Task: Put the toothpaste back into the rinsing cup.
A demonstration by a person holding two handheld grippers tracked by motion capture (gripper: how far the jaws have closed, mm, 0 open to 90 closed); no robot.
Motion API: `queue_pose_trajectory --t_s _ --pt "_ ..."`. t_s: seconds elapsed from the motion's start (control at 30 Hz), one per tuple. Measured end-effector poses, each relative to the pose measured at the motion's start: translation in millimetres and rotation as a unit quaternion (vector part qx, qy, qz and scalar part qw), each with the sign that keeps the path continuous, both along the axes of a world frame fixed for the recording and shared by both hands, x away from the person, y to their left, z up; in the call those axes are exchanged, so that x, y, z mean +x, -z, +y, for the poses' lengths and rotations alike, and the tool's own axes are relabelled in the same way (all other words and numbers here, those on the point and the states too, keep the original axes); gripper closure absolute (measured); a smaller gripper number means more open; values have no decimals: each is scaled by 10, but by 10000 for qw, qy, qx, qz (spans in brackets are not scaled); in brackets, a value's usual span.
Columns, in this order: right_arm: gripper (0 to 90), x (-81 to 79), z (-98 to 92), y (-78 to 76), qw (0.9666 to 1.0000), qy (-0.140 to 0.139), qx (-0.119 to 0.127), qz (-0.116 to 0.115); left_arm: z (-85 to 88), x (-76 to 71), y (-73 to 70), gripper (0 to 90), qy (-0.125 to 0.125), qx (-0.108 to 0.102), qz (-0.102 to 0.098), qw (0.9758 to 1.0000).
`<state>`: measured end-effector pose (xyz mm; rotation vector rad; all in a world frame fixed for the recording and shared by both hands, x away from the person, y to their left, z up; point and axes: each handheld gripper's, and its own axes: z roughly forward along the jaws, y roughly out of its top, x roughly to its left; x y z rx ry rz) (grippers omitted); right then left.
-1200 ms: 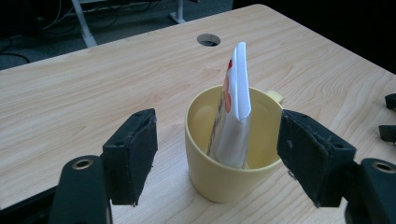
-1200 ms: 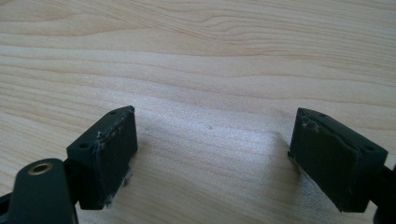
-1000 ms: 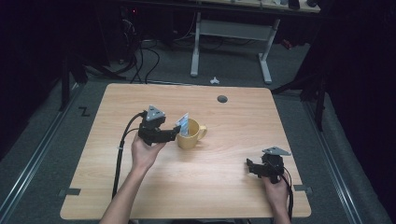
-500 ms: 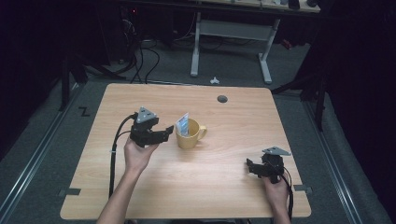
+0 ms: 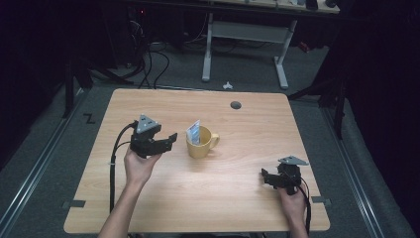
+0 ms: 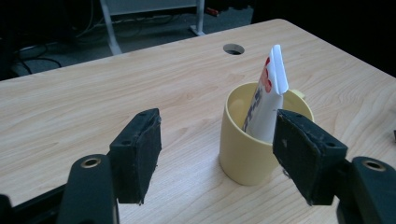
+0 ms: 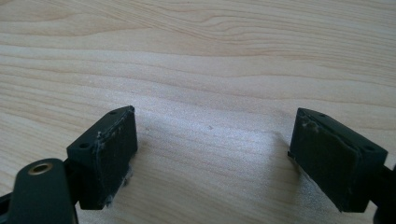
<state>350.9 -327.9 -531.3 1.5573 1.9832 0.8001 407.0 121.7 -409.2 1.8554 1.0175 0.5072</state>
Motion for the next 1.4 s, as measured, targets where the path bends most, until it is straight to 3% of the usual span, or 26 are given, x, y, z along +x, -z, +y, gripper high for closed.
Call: queue_pose_trajectory --t_s 0.7,0.97,1.4 --pt "148 0 0 0 10000 0 0 -4 329 -137 16 345 -382 -302 -74 9988" --pt "148 0 1 0 10000 2 3 -2 406 -183 32 347 -497 -292 -117 9983" --pt "148 0 0 0 10000 0 1 -3 546 -246 90 348 -596 -496 -39 9970"
